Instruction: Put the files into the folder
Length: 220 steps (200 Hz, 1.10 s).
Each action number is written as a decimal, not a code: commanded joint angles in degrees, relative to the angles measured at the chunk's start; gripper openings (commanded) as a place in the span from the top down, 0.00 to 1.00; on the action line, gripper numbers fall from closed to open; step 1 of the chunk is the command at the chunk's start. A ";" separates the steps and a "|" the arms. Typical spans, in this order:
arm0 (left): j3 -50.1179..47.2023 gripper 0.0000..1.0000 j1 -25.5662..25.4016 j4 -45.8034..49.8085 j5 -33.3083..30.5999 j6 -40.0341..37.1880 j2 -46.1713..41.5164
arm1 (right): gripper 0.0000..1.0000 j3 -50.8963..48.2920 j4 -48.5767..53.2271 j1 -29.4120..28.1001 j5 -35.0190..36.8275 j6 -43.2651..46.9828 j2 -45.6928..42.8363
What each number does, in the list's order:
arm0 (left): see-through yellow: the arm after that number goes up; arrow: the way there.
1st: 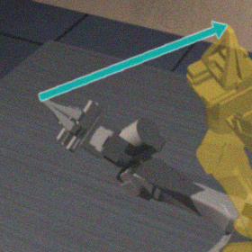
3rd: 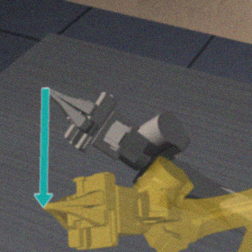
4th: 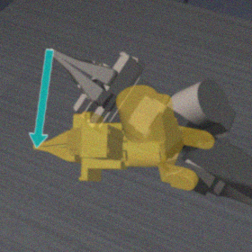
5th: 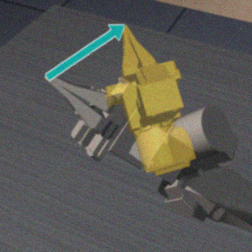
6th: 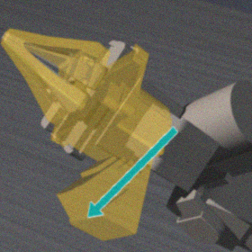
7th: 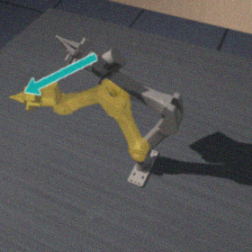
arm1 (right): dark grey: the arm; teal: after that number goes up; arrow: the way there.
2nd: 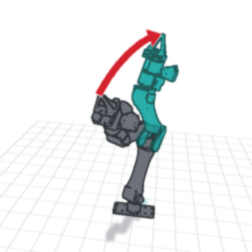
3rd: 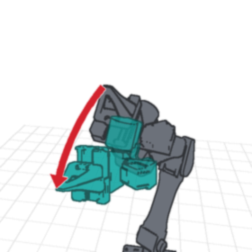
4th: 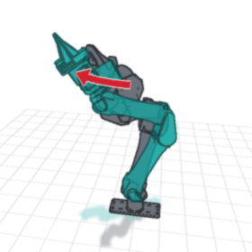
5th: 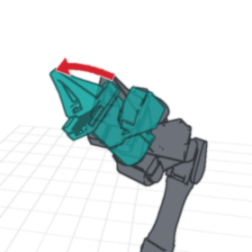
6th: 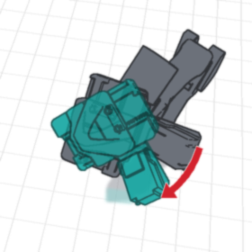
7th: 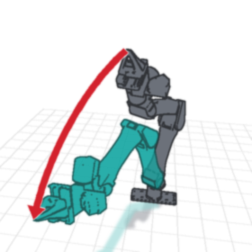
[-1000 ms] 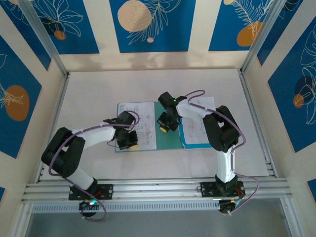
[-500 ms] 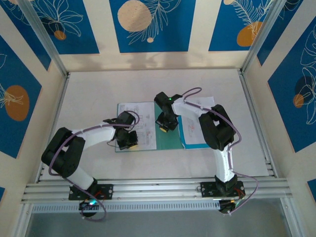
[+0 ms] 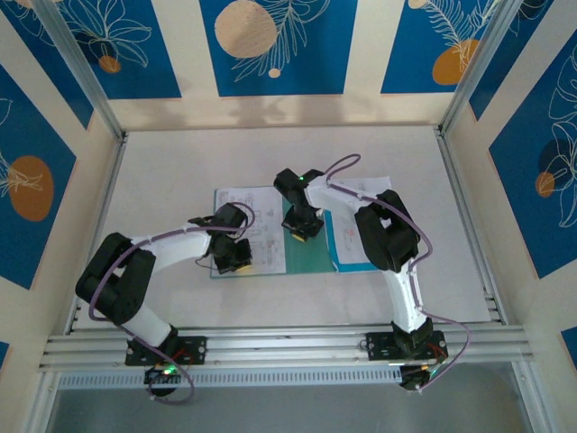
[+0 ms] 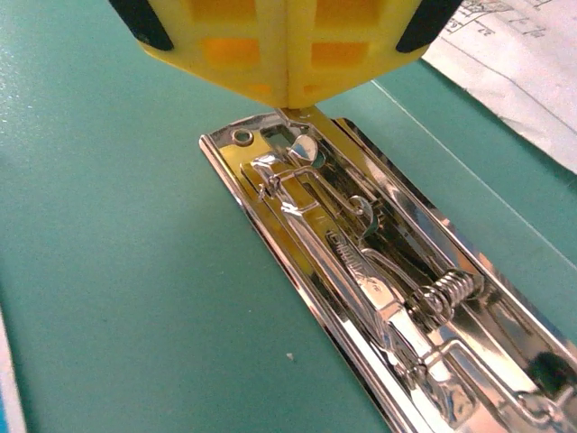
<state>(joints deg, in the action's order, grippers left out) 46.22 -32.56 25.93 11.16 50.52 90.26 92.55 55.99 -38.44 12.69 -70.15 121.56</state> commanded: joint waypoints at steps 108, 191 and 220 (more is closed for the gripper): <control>-2.16 1.00 -0.64 5.88 -1.31 0.28 1.13 | 1.00 2.27 10.20 0.18 9.51 2.14 7.91; -2.44 1.00 -0.67 5.64 -1.22 0.56 0.97 | 1.00 0.89 6.83 0.54 9.05 3.07 0.85; -2.58 1.00 -0.66 5.39 -1.01 0.54 0.89 | 1.00 0.30 4.63 0.53 10.59 3.96 -7.38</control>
<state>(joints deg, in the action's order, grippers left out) 46.11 -32.56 25.93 11.16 50.57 90.26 94.11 60.10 -38.74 18.39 -66.46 120.44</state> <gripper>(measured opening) 0.040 0.065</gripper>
